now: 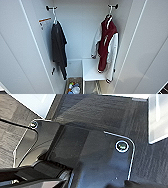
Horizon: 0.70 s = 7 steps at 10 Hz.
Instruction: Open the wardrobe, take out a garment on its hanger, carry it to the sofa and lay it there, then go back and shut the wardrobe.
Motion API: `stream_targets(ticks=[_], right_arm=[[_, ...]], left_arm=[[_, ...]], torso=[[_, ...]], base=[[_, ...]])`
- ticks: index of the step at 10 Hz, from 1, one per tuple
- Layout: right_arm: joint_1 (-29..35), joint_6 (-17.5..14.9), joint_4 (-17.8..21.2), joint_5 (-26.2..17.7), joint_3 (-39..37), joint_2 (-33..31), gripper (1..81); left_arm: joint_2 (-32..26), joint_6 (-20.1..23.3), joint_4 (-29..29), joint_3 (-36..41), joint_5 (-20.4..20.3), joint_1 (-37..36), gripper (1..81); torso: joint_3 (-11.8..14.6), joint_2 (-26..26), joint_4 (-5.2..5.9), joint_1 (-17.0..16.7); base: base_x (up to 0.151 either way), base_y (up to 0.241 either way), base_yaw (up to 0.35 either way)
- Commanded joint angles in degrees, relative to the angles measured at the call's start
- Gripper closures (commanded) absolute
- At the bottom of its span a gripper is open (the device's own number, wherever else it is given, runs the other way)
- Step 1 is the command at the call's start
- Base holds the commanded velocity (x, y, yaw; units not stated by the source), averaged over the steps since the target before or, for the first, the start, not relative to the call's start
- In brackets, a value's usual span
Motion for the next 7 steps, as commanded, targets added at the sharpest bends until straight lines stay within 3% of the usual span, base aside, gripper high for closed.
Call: stream_targets(ticks=[1, 2, 4, 7], right_arm=[[-4.1, 0.8, 17.2, 1.1, -0.1, 1.6, 1.0], [-6.1, 0.7, 19.0, 0.9, 0.5, 2.1, 1.0], [-8.9, 0.6, 18.9, 0.4, -0.1, 3.8, 1.0], [-11.4, 0.4, 18.9, 0.2, -1.1, 4.6, 1.0]], left_arm=[[0.8, 0.0, 0.7, -0.4, 2.4, -1.0, 1.0], [1.3, 0.0, 0.7, -0.4, 3.3, -1.0, 1.0], [2.2, 0.6, 0.8, -0.5, 7.5, -1.6, 1.0], [2.5, 1.0, 0.6, -0.4, 8.5, -1.4, 1.0]], torso=[[0.0, 0.0, 0.0, 0.0], [0.0, 0.0, 0.0, 0.0], [0.0, 0.0, 0.0, 0.0], [0.0, 0.0, 0.0, -0.1]], base=[[0.0, 0.0, 0.0], [0.0, 0.0, 0.0], [0.0, 0.0, 0.0], [0.0, 0.0, 0.0]])
